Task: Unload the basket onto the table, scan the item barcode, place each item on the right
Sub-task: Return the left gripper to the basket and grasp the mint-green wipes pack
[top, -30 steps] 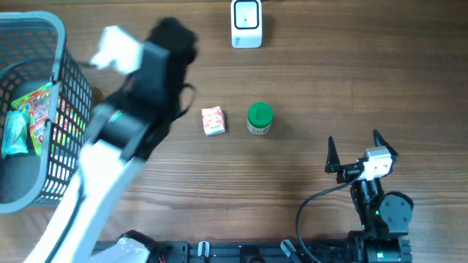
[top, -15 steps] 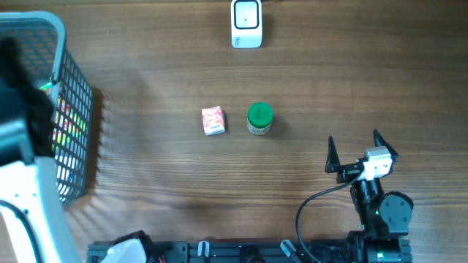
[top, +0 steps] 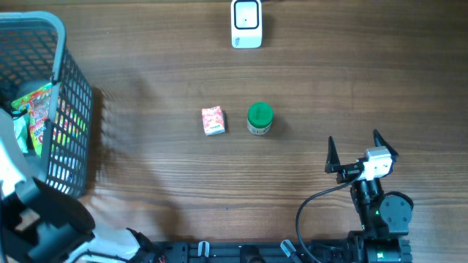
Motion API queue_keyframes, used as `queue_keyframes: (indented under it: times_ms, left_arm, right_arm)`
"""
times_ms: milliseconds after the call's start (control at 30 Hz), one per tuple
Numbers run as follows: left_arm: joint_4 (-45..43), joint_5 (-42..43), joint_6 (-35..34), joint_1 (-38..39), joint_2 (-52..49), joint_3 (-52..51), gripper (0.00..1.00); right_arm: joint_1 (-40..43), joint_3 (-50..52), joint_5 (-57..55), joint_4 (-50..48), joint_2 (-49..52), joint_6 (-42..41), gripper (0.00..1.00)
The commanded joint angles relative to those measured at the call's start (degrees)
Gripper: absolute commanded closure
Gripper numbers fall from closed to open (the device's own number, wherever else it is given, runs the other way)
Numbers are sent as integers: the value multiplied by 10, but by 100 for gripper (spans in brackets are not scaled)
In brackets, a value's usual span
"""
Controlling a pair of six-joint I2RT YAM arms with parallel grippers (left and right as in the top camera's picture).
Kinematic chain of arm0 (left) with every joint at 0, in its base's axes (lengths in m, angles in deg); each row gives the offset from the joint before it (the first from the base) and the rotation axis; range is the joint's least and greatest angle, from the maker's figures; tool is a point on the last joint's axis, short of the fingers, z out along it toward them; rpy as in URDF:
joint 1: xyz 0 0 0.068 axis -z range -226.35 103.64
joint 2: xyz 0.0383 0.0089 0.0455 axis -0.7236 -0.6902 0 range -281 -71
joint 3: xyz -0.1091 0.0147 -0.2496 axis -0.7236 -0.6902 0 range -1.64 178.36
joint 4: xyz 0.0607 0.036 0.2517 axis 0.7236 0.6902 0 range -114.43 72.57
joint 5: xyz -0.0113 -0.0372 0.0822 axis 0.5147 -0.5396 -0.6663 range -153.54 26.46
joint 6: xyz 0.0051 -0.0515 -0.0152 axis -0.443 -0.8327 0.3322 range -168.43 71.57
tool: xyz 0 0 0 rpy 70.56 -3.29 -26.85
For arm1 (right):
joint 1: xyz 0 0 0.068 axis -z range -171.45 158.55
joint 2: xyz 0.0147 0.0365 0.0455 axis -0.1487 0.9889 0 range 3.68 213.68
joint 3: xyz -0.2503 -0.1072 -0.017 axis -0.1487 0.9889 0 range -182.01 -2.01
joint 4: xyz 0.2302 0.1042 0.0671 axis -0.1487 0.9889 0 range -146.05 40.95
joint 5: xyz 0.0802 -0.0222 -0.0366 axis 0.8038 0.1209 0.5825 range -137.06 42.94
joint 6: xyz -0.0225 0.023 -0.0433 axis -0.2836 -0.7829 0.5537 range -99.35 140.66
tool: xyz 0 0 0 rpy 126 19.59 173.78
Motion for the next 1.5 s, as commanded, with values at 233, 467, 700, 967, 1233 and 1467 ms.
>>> queue_keyframes:
  times_ms: [233,467,700,967,1233,1467]
  left_arm:
    - [-17,80,376,2,-116,3,0]
    - [-27,80,411,2,-146,3,4]
    - [-25,67,437,-4,-162,3,4]
    - [-36,72,432,-40,-163,3,0]
    - [-21,319,372,-61,-163,3,0]
    - [-19,191,343,-60,-163,3,0]
  right_arm:
    - [-2,1,-8,-2,-2,5,0]
    - [-2,1,-8,-2,-2,5,0]
    - [-2,1,-8,-2,-2,5,0]
    - [-2,1,-8,-2,-2,5,0]
    - [-2,1,-8,-2,-2,5,0]
    - [-2,1,-8,-2,-2,5,0]
